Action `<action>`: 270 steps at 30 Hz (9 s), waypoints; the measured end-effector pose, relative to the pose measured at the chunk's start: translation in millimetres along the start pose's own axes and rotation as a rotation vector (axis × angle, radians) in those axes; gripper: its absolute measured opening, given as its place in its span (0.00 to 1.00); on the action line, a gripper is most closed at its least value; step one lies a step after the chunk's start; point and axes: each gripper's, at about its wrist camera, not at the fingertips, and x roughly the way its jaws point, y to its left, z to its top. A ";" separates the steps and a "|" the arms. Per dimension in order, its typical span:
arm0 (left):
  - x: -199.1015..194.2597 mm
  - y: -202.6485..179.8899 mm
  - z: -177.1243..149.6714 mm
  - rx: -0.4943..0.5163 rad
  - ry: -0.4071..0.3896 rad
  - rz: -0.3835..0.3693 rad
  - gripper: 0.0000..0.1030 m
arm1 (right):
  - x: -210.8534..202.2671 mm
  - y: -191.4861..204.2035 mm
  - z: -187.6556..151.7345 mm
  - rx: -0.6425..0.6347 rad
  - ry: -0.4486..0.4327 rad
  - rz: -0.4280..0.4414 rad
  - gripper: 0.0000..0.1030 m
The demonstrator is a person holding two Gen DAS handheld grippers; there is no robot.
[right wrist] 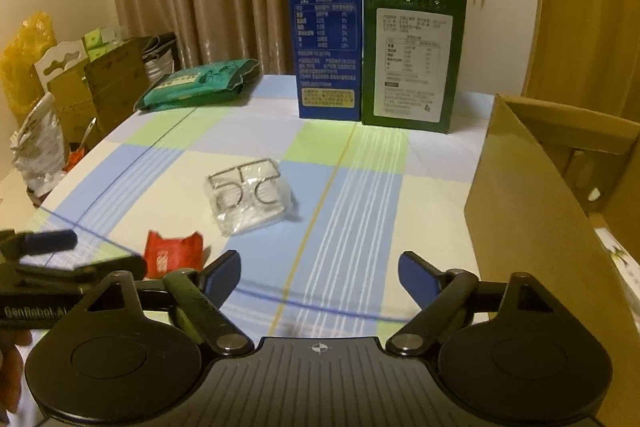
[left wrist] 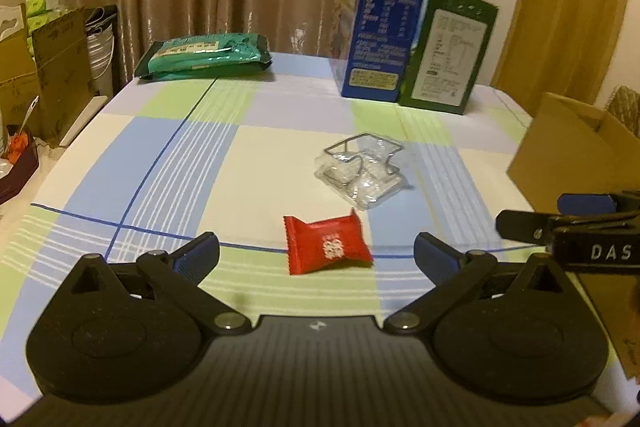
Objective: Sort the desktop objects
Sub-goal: 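Grasp the red candy packet with the left tool, then lift the candy packet with the left tool while the right tool grasps the clear plastic holder, then carry the candy packet and plastic holder with both tools toward the cardboard box, then lower both held items into the cardboard box and open both tools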
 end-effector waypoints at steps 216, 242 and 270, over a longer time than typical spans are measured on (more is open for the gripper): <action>-215.0 -296.3 -84.1 0.310 0.087 -0.374 0.38 | -362.7 -138.2 -138.3 0.271 -0.042 -0.353 0.60; -189.4 -301.3 -28.2 0.247 0.029 -0.364 0.38 | -326.3 -153.6 -90.5 0.172 -0.032 -0.318 0.60; -139.0 -301.1 9.8 0.194 0.039 -0.361 0.38 | -269.0 -173.3 -43.3 0.100 0.004 -0.286 0.60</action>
